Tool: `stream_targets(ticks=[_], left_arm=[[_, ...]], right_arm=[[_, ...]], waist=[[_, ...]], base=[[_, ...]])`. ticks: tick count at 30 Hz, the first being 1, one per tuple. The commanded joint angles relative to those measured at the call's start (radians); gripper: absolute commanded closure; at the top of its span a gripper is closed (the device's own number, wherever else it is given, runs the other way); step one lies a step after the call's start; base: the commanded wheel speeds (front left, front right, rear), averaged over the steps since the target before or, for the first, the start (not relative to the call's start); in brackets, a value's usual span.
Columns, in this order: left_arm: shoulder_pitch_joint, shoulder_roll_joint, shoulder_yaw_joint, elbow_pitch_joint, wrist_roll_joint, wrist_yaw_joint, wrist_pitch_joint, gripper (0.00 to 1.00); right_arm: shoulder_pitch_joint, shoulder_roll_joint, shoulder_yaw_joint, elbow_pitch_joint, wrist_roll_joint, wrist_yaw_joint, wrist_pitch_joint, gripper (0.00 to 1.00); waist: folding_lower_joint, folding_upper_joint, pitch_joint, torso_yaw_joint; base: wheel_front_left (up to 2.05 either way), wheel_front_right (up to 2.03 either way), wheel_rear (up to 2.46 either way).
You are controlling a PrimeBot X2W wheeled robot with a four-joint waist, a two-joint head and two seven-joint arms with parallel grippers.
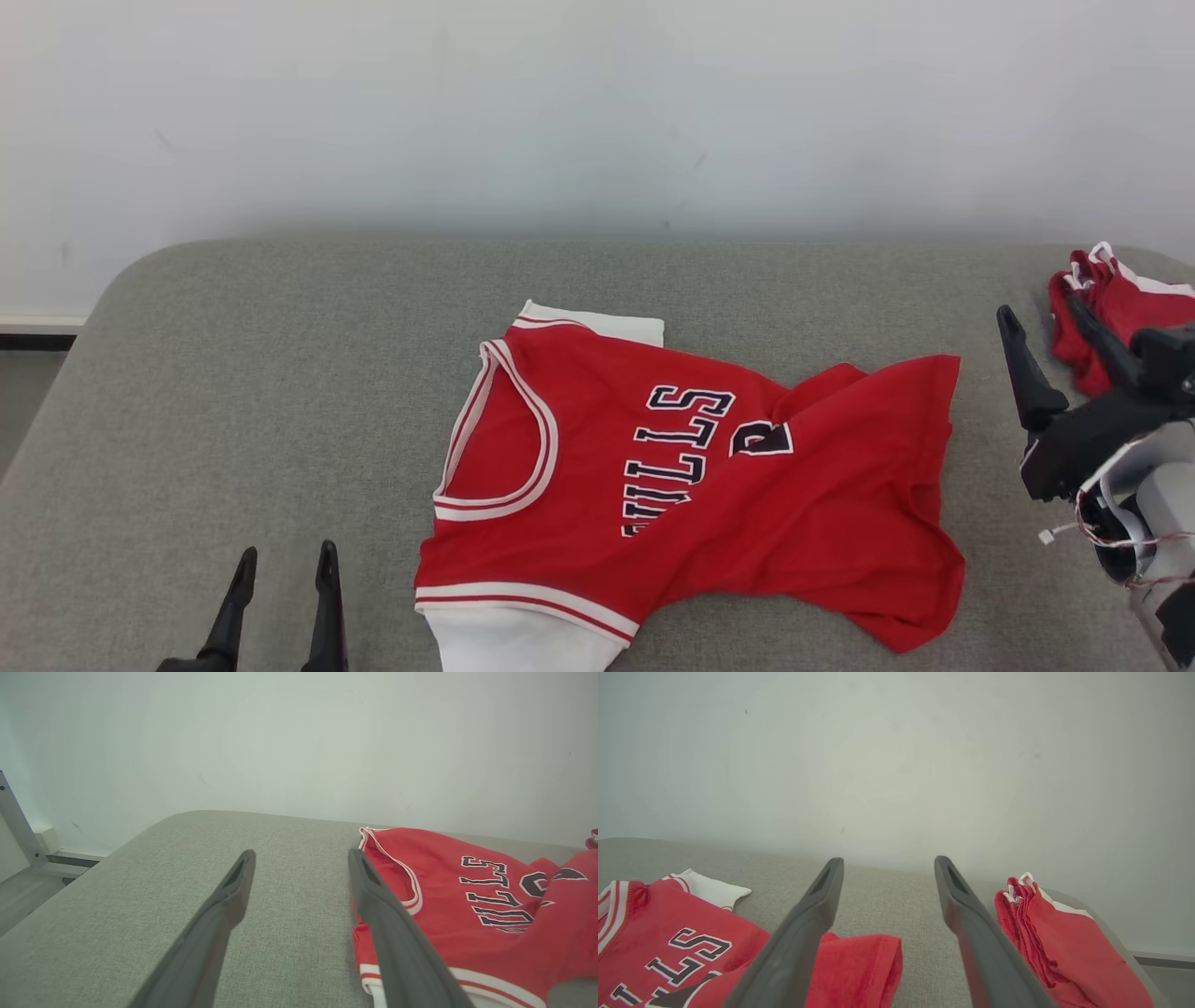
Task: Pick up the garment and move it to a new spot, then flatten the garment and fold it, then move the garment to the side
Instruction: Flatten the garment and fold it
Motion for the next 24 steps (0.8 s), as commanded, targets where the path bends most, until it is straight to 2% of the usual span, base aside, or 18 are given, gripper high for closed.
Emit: stream_targets(ticks=[1, 6, 10, 11, 12, 24], left_arm=[[0.011, -0.001, 0.007, -0.009, 0.009, 0.001, -0.003, 0.0], [0.019, 0.001, 0.028, -0.025, 0.019, 0.001, -0.003, 0.0], [0.027, 0.005, 0.043, -0.038, 0.024, 0.0, -0.003, 0.0], [0.028, 0.008, 0.048, -0.043, 0.03, 0.0, -0.003, 0.0], [0.028, 0.008, 0.048, -0.043, 0.03, 0.0, -0.003, 0.0], [0.02, 0.008, 0.06, -0.065, 0.041, -0.001, -0.003, 0.0]], right_arm=[[0.052, -0.013, -0.021, -0.04, -0.019, -0.003, -0.01, 0.0], [0.191, -0.01, -0.124, -0.187, -0.067, -0.003, -0.012, 0.0], [0.286, 0.019, -0.193, -0.279, -0.112, -0.003, -0.012, 0.0], [0.342, 0.04, -0.238, -0.338, -0.142, -0.003, -0.011, 0.0], [0.342, 0.04, -0.238, -0.338, -0.142, -0.003, -0.011, 0.0], [0.639, 0.222, -0.43, -0.674, -0.275, -0.003, 0.066, 0.0]], waist=[[0.0, -0.0001, -0.007, -0.015], [0.0, -0.0001, -0.008, -0.039], [0.0, -0.0001, -0.007, -0.056], [0.0, -0.0001, -0.004, -0.063], [0.0, -0.0001, -0.004, -0.063], [0.0, -0.0001, 0.02, -0.087]], base=[[0.0, 0.0, 0.0], [0.0, 0.0, 0.0], [0.0, 0.0, 0.0], [0.0, 0.0, 0.0], [0.0, 0.0, 0.0], [0.0, 0.0, 0.0]])
